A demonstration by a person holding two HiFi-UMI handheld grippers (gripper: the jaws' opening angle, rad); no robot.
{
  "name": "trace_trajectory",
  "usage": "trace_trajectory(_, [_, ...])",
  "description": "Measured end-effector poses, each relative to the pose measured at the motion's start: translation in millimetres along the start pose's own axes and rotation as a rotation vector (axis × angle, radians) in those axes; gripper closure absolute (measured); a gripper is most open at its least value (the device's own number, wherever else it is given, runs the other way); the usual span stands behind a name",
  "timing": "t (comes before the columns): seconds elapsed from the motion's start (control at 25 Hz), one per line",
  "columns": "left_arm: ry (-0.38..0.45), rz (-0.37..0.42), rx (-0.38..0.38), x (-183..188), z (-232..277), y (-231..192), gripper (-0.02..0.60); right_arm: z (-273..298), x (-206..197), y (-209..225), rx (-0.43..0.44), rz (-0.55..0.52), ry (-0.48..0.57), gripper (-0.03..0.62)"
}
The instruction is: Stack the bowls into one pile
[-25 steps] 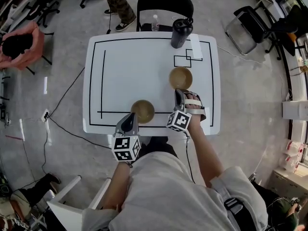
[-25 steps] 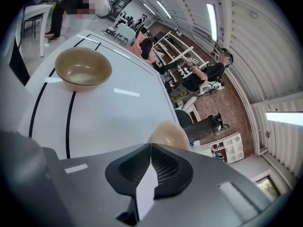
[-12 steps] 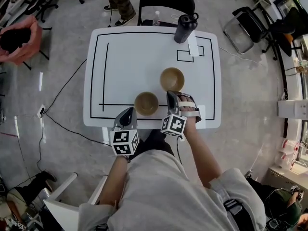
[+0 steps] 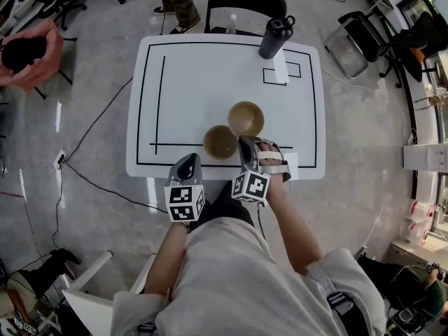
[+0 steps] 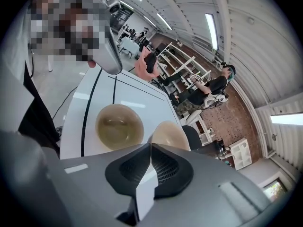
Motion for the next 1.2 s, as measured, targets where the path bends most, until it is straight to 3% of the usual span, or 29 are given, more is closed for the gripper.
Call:
trace_trajectory(0.68, [0.033, 0.047, -0.113, -4, -43, -5, 0.578, -50, 43, -36, -0.026, 0.029, -0.05, 0.583])
trace_trajectory(0.88, [0.025, 0.054, -0.126, -11, -48, -10, 0.58, -52, 55, -49, 0.011, 0.072, -0.054, 0.582])
trace_trajectory(1.2, [0.006, 0.051, -0.118, -20, -47, -23, 0.58, -45, 71, -65, 0.068, 0.033, -0.054, 0.582])
Point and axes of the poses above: the fingertips, and each gripper's own axes: z forward along the fingers, y to its right, x out of its top, the point moved 1 cm from there along -z, backward along the fingers, and after that the axes turned 6 degrees about -z, right-handed, at the moved point
